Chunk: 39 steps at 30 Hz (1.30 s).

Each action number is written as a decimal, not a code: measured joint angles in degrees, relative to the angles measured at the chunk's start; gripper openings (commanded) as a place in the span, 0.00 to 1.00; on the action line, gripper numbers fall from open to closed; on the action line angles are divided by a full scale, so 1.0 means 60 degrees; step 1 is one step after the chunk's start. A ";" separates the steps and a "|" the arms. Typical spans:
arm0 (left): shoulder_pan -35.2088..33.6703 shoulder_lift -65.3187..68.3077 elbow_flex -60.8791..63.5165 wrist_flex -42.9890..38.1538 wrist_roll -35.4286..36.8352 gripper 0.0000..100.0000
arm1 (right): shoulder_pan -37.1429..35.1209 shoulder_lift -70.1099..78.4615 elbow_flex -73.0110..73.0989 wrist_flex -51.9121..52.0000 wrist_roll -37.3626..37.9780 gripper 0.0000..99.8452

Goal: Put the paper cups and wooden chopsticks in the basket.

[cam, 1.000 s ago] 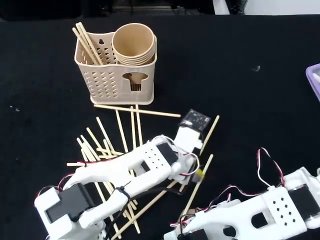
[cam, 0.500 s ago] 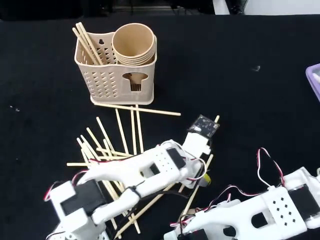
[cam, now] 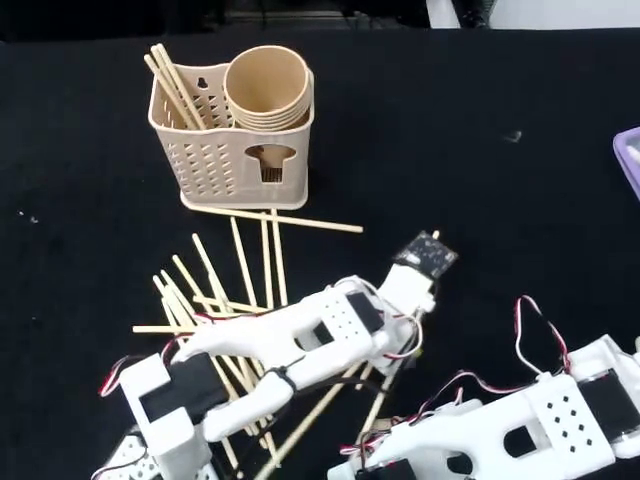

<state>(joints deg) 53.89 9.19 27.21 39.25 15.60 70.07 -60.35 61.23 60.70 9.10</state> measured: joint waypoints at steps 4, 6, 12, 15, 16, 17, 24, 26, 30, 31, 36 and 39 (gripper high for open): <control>0.0000 0.0176 -0.0440 0.0659 0.0000 0.14 | 0.0000 0.0000 0.0000 0.0000 0.0000 0.18; 0.0000 0.0176 -0.0454 0.0835 -0.0015 0.11 | 0.0000 0.0000 0.0000 0.0000 0.0000 0.18; -0.0103 0.0132 -0.0454 0.1231 -0.0029 0.03 | 0.0000 0.0000 0.0000 0.0000 0.0000 0.18; -0.0396 0.0059 -0.0454 0.1363 -0.0029 0.03 | 0.0000 0.0000 0.0000 0.0000 0.0000 0.18; -0.0527 0.0044 -0.0454 0.1451 -0.0029 0.03 | 0.0000 0.0000 0.0000 0.0000 0.0000 0.18; -0.0630 0.0044 -0.0469 0.1524 -0.0044 0.03 | 0.0000 0.0000 0.0000 0.0000 0.0000 0.18; -0.1465 -0.0337 -0.0557 0.2740 -0.1172 0.03 | 0.0015 0.0000 0.0000 0.0000 0.0000 0.18; -0.1729 -0.0821 -0.0571 0.3341 -0.1890 0.03 | 0.0000 0.0000 0.0000 0.0000 0.0000 0.18; -0.2125 -0.1773 -0.0571 0.3985 -0.2476 0.16 | -0.0234 0.0000 0.0000 0.0000 0.0000 0.18; -0.2081 -0.1890 -0.0513 0.3971 -0.2418 0.20 | -0.0293 0.0000 0.0015 0.0000 0.0000 0.18; -0.1421 -0.1993 0.0264 0.3780 -0.1612 0.24 | -0.0484 0.0000 0.0161 0.0000 0.0000 0.18; -0.1289 -0.1993 0.1216 0.2418 -0.1524 0.24 | -0.0498 0.0000 0.0161 0.0000 0.0000 0.18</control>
<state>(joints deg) 46.15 -2.77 34.51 53.76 6.46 67.08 -60.35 62.20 60.70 9.10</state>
